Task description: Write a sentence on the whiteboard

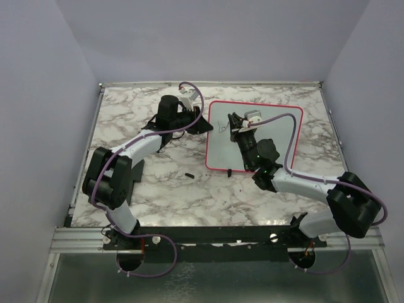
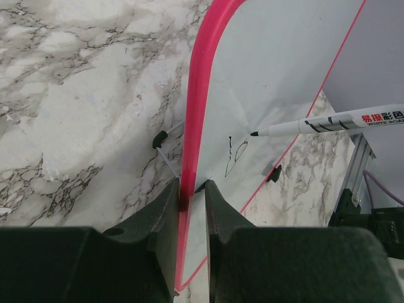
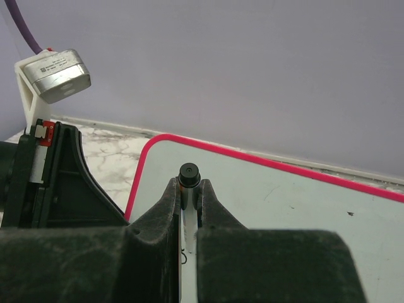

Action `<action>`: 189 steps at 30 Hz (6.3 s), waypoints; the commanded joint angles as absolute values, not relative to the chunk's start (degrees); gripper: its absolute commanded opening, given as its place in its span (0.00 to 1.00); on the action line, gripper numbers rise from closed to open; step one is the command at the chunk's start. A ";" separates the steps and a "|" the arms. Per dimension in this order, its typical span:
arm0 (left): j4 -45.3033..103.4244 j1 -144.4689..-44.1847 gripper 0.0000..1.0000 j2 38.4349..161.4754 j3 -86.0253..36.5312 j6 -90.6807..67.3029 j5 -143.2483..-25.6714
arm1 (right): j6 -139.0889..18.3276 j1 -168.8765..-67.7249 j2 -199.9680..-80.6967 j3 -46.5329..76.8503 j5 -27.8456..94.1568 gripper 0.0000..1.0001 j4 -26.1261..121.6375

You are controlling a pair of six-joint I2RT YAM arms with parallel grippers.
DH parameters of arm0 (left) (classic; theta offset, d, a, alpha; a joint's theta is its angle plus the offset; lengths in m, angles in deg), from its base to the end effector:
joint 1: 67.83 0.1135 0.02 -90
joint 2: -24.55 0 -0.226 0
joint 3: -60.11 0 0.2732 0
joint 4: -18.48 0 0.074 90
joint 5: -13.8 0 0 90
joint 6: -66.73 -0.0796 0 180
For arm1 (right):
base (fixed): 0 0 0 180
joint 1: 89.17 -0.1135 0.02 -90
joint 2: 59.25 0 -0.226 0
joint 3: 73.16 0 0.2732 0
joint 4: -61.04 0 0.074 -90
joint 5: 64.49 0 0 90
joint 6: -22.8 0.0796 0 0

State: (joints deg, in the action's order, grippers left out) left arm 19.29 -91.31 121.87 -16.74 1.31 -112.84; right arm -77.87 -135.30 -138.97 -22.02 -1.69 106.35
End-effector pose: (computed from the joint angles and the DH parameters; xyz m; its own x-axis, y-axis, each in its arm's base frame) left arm 0.3784 -0.2162 0.1921 -0.6479 -0.0825 -0.7573 0.6161 0.5279 -0.5846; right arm 0.2745 0.2330 0.2469 0.2586 0.0314 -0.9655 -0.2950 0.9543 -0.0480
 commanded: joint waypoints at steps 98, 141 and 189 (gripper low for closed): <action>18.83 -91.22 0.09 120.48 -16.21 0.73 -112.25 | -77.97 -135.67 -134.78 -27.52 -6.54 0.01 109.52; 18.99 -91.21 0.09 120.15 -16.21 0.56 -112.45 | -81.75 -135.67 -138.23 -25.23 -7.96 0.01 113.06; 19.01 -91.22 0.08 120.31 -16.39 0.73 -112.56 | -80.75 -135.71 -135.63 -29.46 -8.61 0.01 111.62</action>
State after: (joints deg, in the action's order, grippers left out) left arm 19.29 -91.31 121.85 -16.63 1.09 -112.82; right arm -79.38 -135.59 -136.64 -28.51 -6.39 111.70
